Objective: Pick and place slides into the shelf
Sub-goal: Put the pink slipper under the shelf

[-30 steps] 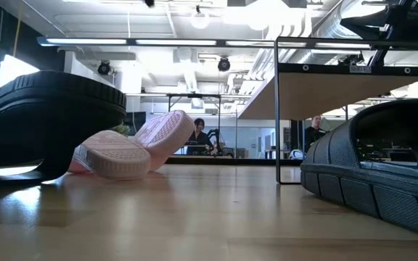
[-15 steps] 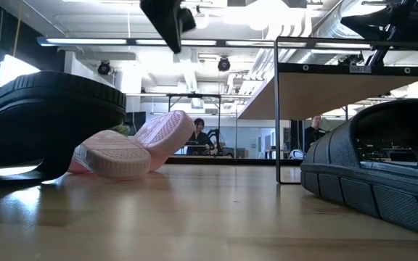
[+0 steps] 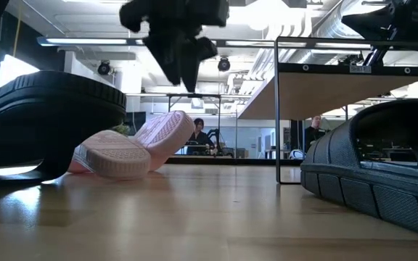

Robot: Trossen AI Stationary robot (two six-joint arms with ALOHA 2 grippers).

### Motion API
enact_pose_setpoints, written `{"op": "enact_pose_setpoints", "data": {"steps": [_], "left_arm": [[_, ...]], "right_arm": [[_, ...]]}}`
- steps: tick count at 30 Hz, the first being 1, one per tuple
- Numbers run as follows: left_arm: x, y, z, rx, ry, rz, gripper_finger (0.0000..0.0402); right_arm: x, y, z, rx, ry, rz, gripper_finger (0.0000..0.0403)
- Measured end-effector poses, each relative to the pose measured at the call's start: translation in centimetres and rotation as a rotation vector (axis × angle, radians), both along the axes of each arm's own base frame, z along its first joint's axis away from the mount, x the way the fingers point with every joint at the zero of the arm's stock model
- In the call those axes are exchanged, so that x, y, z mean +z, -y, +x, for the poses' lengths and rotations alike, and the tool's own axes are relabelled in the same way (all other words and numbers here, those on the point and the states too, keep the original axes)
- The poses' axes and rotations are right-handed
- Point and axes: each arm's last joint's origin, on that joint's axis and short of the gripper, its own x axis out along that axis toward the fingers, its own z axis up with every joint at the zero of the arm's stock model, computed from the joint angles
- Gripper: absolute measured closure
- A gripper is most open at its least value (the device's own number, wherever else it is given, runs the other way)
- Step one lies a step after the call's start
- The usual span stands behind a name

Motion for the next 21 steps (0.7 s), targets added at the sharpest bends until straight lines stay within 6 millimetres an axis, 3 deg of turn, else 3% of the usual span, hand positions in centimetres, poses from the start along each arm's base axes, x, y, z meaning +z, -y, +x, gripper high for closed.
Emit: {"op": "enact_pose_setpoints", "data": {"steps": [14,21], "left_arm": [[-2.8,-3.0,0.5,-0.027,-0.088,-0.051,0.0197],[-3.3,-3.2,0.3,-0.066,-0.131,-0.108,0.0197]], "right_arm": [[-0.1,0.0,0.0,0.003,-0.007,0.004,0.0403],[-0.2,0.0,0.0,0.002,-0.016,0.005,0.0403]]}}
